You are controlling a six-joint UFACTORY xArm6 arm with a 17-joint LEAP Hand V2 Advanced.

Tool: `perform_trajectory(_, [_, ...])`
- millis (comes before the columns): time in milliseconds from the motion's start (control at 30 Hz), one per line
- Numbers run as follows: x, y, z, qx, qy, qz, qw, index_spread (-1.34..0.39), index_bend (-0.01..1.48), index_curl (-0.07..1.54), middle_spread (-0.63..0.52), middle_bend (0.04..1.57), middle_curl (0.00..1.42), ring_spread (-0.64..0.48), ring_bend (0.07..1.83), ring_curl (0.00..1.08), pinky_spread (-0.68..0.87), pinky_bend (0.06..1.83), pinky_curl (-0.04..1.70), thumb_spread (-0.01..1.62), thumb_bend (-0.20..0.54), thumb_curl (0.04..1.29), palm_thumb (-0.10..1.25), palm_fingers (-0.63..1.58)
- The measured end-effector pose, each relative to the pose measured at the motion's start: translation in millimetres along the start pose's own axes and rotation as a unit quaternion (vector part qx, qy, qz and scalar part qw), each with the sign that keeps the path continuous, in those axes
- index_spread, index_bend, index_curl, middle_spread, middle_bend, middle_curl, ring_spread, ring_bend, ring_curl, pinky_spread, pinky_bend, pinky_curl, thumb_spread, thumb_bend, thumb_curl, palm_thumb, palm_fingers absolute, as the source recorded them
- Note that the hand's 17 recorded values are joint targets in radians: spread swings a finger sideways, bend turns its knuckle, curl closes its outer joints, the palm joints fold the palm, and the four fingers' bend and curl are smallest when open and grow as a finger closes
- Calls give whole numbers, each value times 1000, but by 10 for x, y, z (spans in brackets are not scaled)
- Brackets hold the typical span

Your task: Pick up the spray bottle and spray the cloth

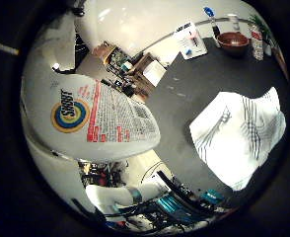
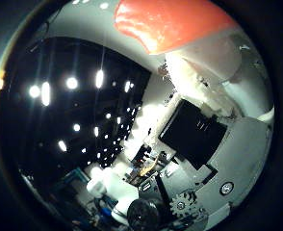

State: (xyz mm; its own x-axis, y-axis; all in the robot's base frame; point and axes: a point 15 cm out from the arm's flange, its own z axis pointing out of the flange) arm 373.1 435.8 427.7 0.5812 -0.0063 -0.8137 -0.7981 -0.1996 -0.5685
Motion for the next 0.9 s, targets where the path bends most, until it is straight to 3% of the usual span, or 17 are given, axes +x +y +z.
perform_trajectory(467, [995, -514, 135, 36, 30, -12, 999, -284, 1152, 666, -213, 1287, 824, -216, 1423, 640, -311, 1318, 637, 1165, -4, 1024, 907, 1188])
perform_trajectory(900, [1935, -369, 356, 23, 62, 6, 998, -282, 1157, 664, -213, 1286, 824, -217, 1420, 643, -311, 1316, 637, 1177, -5, 1014, 914, 1190])
